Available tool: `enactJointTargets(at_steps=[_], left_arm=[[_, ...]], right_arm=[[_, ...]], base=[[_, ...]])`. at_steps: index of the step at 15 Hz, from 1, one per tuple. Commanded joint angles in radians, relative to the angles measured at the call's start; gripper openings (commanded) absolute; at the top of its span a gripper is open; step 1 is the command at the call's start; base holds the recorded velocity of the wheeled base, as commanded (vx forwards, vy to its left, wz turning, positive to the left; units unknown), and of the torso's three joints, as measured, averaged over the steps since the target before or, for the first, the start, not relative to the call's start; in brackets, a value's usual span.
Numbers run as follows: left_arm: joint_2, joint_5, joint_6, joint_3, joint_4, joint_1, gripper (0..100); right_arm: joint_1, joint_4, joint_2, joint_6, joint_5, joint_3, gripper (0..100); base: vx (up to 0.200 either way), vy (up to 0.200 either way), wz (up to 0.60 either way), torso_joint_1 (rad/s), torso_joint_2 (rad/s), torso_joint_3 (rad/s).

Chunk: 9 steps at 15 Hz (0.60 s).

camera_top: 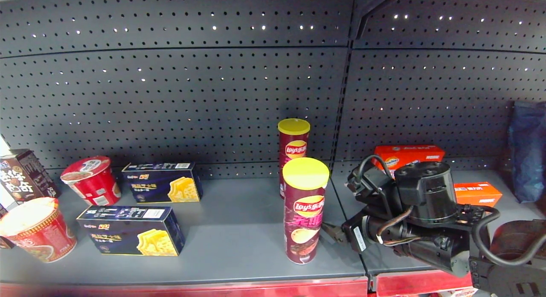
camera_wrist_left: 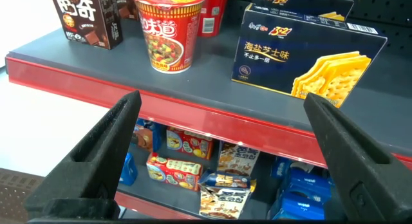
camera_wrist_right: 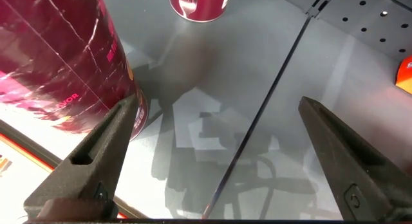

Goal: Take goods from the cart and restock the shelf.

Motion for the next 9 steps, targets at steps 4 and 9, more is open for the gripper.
enactJointTargets(at_steps=[4, 9], left_arm=[[0.001, 0.001, 0.0, 0.0, 0.0, 0.0, 100], [0.001, 0.002, -0.013, 0.0, -0.002, 0.0, 100]], right_arm=[[0.002, -0.002, -0.003, -0.001, 0.0, 0.008, 100], [-0.01, -0.001, -0.029, 0.002, 0.0, 0.019, 100]], base=[[0.0, 0.0, 0.0, 0.0, 0.0, 0.0], [0.0, 0.0, 0.0, 0.0, 0.0, 0.0]])
